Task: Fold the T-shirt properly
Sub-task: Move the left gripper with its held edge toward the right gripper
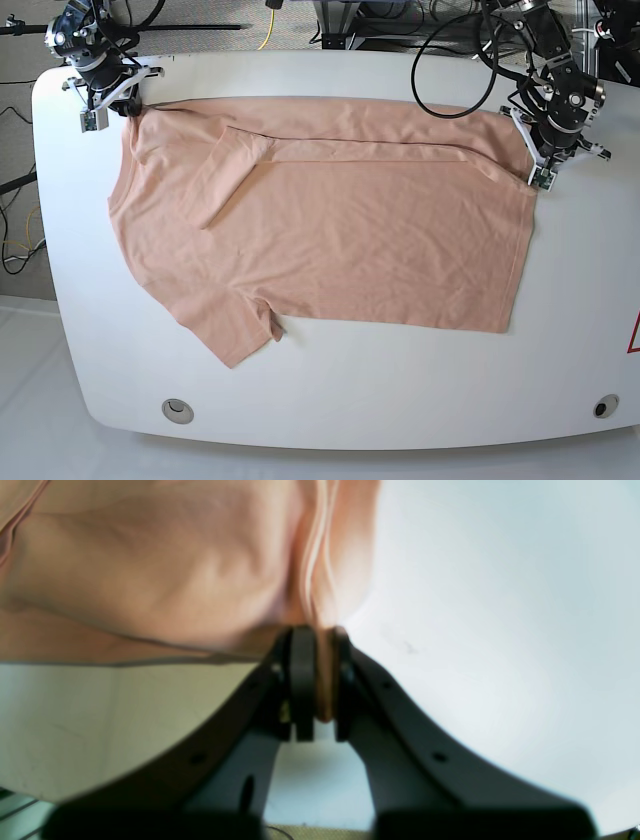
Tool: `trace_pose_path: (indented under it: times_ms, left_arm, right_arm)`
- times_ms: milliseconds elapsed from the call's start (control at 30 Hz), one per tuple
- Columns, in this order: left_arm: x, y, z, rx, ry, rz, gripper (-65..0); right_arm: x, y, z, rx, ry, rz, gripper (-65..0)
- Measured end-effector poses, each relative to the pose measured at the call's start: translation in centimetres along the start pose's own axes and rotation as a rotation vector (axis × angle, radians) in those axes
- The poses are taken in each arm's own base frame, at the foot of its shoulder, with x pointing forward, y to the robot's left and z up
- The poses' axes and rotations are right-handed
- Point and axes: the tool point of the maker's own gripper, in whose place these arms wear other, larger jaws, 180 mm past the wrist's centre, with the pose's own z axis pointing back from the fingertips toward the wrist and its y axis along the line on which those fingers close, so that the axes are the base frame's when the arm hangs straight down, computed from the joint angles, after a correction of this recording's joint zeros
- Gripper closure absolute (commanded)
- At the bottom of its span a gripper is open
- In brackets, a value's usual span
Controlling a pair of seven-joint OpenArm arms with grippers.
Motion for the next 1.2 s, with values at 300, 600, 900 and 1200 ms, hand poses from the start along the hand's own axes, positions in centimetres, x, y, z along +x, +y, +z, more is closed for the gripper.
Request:
trace_pose_path:
  times_ms: [300,600,900,1200]
  left_arm:
    - [0.8,-1.7,-0.8,-0.044,-0.010,0.012,0.0]
    - [0.2,-3.1,-2.9,-0.111,-0.037,0.081,0.0]
    - [-0.2,-2.6,-3.1,-0.110,-0.054,0.095,0.0]
    - [-1.5,-1.9,-2.9,-0.080,-0.035,0.086,0.0]
  right_arm:
    - [0.0,0.0,0.0,-0.001,0.000,-0.001,-0.6]
    - [0.1,0.1,-0.1,0.002,-0.001,0.001,-0.6]
    - [0.1,0.1,-0.1,0.002,0.001,0.001,-0.6]
    - [0.1,0.1,-0.1,0.003,0.001,0.000,-0.6]
